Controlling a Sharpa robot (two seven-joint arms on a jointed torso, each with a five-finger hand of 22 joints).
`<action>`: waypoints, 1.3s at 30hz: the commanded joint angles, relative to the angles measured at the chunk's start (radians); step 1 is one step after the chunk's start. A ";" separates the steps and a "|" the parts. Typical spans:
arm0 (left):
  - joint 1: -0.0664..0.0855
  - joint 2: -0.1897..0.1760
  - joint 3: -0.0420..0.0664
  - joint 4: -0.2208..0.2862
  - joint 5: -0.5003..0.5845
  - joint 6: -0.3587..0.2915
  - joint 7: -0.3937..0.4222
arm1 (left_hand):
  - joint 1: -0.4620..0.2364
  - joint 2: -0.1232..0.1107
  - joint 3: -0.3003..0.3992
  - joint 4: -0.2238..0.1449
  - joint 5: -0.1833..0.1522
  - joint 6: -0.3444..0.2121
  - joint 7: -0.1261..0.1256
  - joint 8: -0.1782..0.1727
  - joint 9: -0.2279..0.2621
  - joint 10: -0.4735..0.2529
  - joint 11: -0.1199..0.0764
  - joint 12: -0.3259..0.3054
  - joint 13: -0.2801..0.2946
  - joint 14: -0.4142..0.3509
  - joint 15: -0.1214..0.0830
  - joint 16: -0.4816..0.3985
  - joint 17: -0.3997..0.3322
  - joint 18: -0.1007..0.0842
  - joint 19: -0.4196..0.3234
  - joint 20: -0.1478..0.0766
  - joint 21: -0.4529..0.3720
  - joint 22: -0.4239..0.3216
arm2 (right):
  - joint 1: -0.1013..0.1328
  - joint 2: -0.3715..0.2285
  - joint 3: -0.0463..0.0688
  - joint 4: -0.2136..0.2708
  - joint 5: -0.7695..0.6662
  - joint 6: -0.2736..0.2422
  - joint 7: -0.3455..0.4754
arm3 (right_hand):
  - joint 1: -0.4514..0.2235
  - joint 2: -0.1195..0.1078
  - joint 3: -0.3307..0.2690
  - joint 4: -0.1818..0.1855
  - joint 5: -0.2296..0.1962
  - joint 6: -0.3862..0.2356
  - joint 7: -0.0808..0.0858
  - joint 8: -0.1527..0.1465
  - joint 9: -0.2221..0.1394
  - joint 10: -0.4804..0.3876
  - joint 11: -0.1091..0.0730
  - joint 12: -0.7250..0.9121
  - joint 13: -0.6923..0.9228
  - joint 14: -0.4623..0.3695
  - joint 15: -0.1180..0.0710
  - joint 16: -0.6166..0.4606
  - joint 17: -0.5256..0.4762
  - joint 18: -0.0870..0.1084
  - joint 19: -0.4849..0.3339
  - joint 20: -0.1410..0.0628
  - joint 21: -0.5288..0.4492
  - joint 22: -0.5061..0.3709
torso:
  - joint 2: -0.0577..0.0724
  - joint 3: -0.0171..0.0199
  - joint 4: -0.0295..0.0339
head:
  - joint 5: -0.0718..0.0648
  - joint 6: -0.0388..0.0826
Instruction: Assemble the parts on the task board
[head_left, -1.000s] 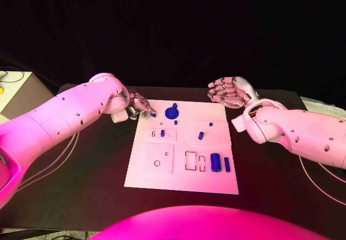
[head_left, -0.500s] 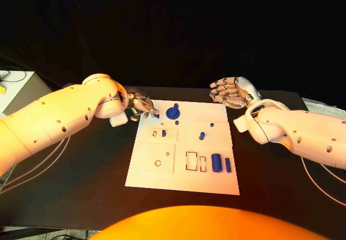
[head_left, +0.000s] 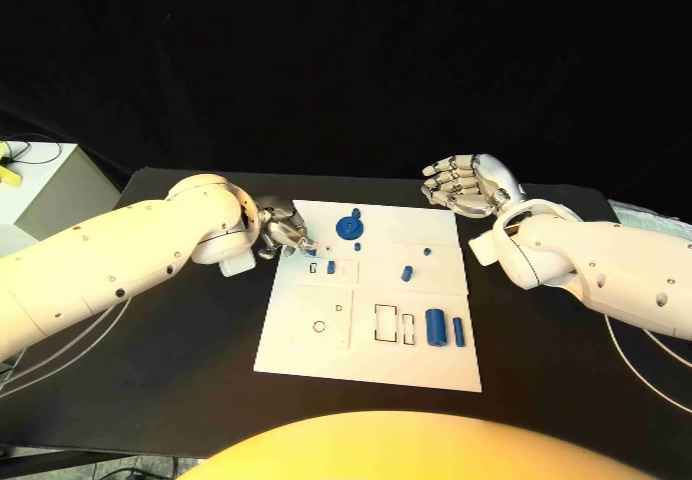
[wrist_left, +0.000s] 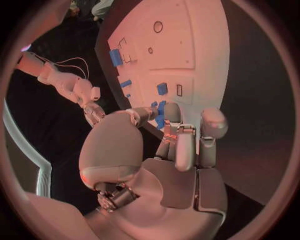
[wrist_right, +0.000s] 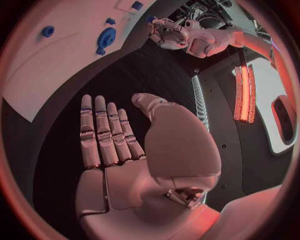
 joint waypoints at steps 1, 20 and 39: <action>-0.003 0.005 -0.004 0.009 -0.082 -0.046 -0.008 | -0.012 -0.003 0.242 -0.243 0.004 0.009 -0.003 0.004 -0.001 0.011 -0.001 0.006 0.000 0.070 -0.007 0.005 0.161 -0.020 0.005 0.001 0.005 0.001 | -0.001 -0.001 0.000 0.001 -0.001 0.012 0.013 | -0.004 0.004 0.002 -0.007 0.004 0.007 0.060 -0.005 -0.002 0.008 0.000 0.000 -0.001 0.008 0.002 -0.005 -0.001 0.013 0.001 0.001 0.001 -0.001 | 0.002 -0.0002 -0.0013 | 0.001 0.000; -0.008 0.035 -0.035 -0.002 -0.155 0.015 -0.018 | -0.013 -0.005 0.245 -0.245 0.004 0.011 -0.004 0.003 -0.002 0.015 -0.002 0.006 0.003 0.072 -0.008 0.008 0.167 -0.021 0.008 0.000 0.009 0.006 | -0.002 -0.002 0.000 0.002 0.001 0.013 0.015 | -0.005 0.004 0.002 -0.007 0.005 0.007 0.061 -0.006 -0.002 0.008 0.000 0.000 -0.002 0.008 0.002 -0.005 -0.002 0.013 0.002 0.001 0.001 -0.004 | 0.002 -0.0008 -0.0010 | -0.001 0.000; -0.008 0.043 -0.041 -0.015 -0.171 0.057 -0.025 | -0.013 -0.005 0.246 -0.245 0.003 0.012 -0.004 0.003 -0.002 0.015 -0.002 0.005 0.001 0.072 -0.008 0.008 0.167 -0.021 0.008 0.000 0.009 0.006 | -0.003 -0.002 0.000 0.002 0.001 0.014 0.016 | -0.005 0.004 0.002 -0.007 0.005 0.007 0.061 -0.006 -0.002 0.008 0.000 0.000 -0.002 0.008 0.002 -0.005 -0.002 0.013 0.002 0.001 0.001 -0.004 | 0.002 -0.0004 -0.0006 | 0.001 0.000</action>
